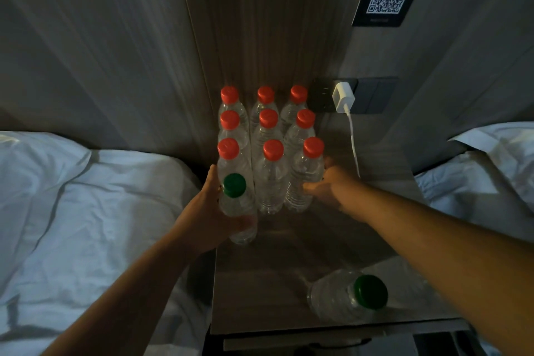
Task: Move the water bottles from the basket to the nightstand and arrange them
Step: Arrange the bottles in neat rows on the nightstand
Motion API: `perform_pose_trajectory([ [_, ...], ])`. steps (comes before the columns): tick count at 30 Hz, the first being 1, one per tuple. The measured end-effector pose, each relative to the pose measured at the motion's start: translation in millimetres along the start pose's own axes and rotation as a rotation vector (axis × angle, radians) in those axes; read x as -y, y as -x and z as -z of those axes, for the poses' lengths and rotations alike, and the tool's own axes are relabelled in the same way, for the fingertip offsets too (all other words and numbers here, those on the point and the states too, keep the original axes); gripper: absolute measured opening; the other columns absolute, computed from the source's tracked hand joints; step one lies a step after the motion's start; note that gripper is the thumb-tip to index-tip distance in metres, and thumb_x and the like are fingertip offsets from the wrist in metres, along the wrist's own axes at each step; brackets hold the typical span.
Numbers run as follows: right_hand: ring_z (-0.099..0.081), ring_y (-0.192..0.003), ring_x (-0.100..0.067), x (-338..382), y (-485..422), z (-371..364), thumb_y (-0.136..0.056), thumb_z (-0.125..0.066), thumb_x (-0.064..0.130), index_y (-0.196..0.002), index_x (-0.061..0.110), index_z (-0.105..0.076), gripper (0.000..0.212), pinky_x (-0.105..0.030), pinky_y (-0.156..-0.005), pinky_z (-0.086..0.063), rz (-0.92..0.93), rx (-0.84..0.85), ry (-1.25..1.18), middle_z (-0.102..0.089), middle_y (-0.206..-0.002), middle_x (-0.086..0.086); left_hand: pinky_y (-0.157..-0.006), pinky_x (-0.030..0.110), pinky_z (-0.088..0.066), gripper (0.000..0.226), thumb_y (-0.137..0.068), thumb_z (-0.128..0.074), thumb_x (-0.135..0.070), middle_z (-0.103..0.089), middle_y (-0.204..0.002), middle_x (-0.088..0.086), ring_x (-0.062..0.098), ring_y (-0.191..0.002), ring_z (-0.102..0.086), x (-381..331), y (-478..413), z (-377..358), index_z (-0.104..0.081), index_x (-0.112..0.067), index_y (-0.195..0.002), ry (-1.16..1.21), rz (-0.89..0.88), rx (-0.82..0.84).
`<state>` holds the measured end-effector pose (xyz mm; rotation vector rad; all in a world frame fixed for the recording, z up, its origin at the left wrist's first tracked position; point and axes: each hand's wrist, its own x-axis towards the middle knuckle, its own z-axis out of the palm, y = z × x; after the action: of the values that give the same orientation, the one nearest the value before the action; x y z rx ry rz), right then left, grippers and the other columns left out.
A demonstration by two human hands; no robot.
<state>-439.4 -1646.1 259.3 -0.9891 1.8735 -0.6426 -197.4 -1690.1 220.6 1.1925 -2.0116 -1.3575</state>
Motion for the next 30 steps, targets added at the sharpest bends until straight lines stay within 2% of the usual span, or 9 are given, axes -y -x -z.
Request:
perform_pose_trajectory([
  [5, -0.061, -0.102, -0.025, -7, 24, 0, -0.082, -0.070, 0.027, -0.117, 0.016, -0.053, 0.041, -0.042, -0.094, -0.050, -0.054, -0.049, -0.002, -0.063, -0.112, -0.006, -0.078, 0.010, -0.051, 0.080, -0.074, -0.083, -0.016, -0.064, -0.114, -0.024, -0.008, -0.105, -0.062, -15, 16, 0, -0.041, -0.034, -0.140, -0.015, 0.004, -0.031],
  [9, -0.064, -0.093, -0.029, -7, 48, 7, -0.061, -0.063, 0.036, -0.125, 0.011, -0.049, 0.070, -0.045, -0.083, -0.054, -0.054, -0.085, 0.059, -0.066, -0.099, -0.010, -0.089, 0.033, -0.056, 0.050, -0.076, -0.078, -0.032, -0.069, -0.109, -0.021, -0.002, -0.102, -0.065, -22, 29, 8, -0.056, -0.034, -0.121, -0.007, 0.129, -0.022],
  [11, -0.061, -0.084, -0.020, -1, 63, 10, -0.075, -0.066, 0.020, -0.130, 0.006, -0.047, 0.061, -0.034, -0.073, -0.049, -0.033, -0.094, 0.045, -0.063, -0.088, -0.002, -0.087, 0.037, -0.054, 0.045, -0.074, -0.077, -0.035, -0.069, -0.107, -0.009, 0.010, -0.099, -0.065, -35, 38, 8, -0.057, -0.023, -0.113, 0.002, 0.196, -0.060],
  [14, -0.058, -0.095, -0.015, 0, 79, 16, -0.087, -0.063, 0.013, -0.129, 0.010, -0.052, 0.043, -0.031, -0.085, -0.047, 0.040, -0.109, 0.074, -0.061, -0.100, 0.002, -0.068, 0.024, -0.051, 0.034, -0.079, -0.074, -0.005, -0.063, -0.088, 0.001, 0.017, -0.080, -0.058, -61, 68, 1, -0.058, -0.008, -0.109, 0.108, 0.174, -0.367],
  [17, -0.057, -0.117, -0.017, 0, 94, 23, -0.090, -0.060, 0.013, -0.128, 0.012, -0.055, 0.039, -0.032, -0.100, -0.045, 0.133, -0.119, 0.076, -0.061, -0.126, -0.005, -0.067, 0.025, -0.055, 0.032, -0.085, -0.068, -0.008, -0.068, -0.078, -0.019, 0.001, -0.074, -0.064, -85, 104, -14, -0.064, -0.039, -0.091, 0.092, 0.133, -0.539],
  [20, -0.056, -0.117, -0.013, -8, 112, 40, -0.093, -0.057, 0.011, -0.129, 0.011, -0.056, 0.036, -0.022, -0.095, -0.043, 0.262, -0.140, 0.084, -0.061, -0.125, -0.002, -0.062, 0.012, -0.051, 0.011, -0.076, -0.070, -0.028, -0.071, -0.084, -0.020, 0.003, -0.078, -0.069, -90, 120, -44, -0.069, -0.035, -0.084, 0.171, 0.090, -0.416],
  [22, -0.059, -0.112, -0.007, -18, 124, 58, -0.094, -0.056, 0.015, -0.127, 0.017, -0.058, 0.034, -0.022, -0.095, -0.047, 0.369, -0.184, 0.201, -0.064, -0.122, 0.003, -0.067, 0.024, -0.054, 0.022, -0.070, -0.065, -0.045, -0.071, -0.089, -0.010, 0.009, -0.081, -0.069, -94, 122, -66, -0.068, -0.041, -0.091, 0.136, 0.042, -0.323],
  [25, -0.065, -0.102, -0.008, -42, 142, 88, -0.091, -0.058, 0.020, -0.121, 0.018, -0.063, 0.030, -0.026, -0.090, -0.054, 0.477, -0.277, 0.397, -0.070, -0.112, 0.001, -0.075, 0.013, -0.049, 0.028, -0.074, -0.060, -0.047, -0.065, -0.101, -0.024, 0.000, -0.093, -0.064, -113, 117, -90, -0.061, -0.058, -0.100, -0.022, -0.080, -0.201],
  [30, -0.064, -0.093, -0.009, -84, 160, 106, -0.089, -0.057, 0.043, -0.117, 0.018, -0.063, 0.039, -0.031, -0.084, -0.055, 0.455, -0.181, 0.547, -0.069, -0.106, 0.001, -0.085, 0.023, -0.050, 0.049, -0.074, -0.060, -0.053, -0.066, -0.107, -0.018, 0.000, -0.102, -0.061, -128, 110, -122, -0.066, -0.029, -0.116, -0.188, -0.090, -0.025],
])
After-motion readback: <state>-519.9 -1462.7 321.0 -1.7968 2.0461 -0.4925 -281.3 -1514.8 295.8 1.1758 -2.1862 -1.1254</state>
